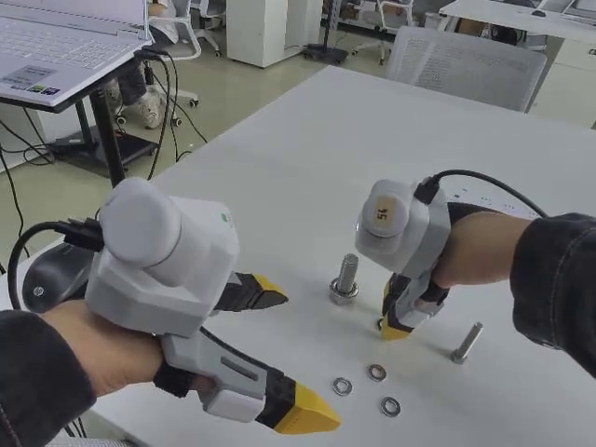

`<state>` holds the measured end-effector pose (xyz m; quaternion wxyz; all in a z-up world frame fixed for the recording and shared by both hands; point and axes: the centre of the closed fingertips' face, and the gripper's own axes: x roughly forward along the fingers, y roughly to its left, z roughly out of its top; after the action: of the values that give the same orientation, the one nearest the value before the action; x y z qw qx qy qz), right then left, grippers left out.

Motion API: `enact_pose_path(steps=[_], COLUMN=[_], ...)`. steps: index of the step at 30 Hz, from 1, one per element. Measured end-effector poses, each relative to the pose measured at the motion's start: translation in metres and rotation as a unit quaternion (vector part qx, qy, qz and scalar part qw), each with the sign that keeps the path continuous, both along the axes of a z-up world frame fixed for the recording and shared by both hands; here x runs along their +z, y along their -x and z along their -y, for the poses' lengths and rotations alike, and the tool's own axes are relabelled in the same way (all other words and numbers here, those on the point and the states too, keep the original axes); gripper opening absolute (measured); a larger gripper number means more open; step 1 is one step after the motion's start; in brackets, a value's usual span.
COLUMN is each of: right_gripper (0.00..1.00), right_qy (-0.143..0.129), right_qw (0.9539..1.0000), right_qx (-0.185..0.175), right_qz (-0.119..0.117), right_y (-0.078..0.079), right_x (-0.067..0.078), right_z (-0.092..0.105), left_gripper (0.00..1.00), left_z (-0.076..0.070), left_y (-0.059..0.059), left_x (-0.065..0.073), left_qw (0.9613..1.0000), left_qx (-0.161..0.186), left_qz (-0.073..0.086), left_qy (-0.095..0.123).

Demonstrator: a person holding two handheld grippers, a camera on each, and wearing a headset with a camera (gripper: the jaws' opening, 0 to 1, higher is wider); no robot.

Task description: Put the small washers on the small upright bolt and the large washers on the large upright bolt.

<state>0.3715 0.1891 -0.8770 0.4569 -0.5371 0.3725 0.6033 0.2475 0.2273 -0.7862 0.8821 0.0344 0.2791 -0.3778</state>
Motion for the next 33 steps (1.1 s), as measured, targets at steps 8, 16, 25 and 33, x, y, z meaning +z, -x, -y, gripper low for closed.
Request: enact_pose_path(steps=[8,16,25,33], right_gripper=[0.16,0.16,0.15,0.15], right_qy=[0.002,0.003,-0.003,-0.003], right_qw=[1.0000,1.0000,0.9999,0.9999], right_qx=[0.001,-0.002,-0.010,-0.006], right_qz=[0.001,0.000,-0.007,-0.009], right_y=[-0.0031,-0.0032,-0.0028,-0.0021], right_x=[-0.0001,0.0001,0.0005,-0.0005], right_z=[0.0017,0.0012,0.0001,0.0003], left_gripper=[0.80,0.80,0.80,0.79], left_z=[0.0015,0.0016,0.0011,0.0013], left_y=[-0.0010,-0.0016,-0.0012,-0.0003], left_x=[0.0004,0.0000,0.0009,0.0002], left_qw=[1.0000,1.0000,1.0000,1.0000], left_qx=[0.000,0.000,0.000,0.000], left_qz=[0.000,-0.001,0.000,-0.001], left_qy=[0.001,0.000,0.000,0.000])
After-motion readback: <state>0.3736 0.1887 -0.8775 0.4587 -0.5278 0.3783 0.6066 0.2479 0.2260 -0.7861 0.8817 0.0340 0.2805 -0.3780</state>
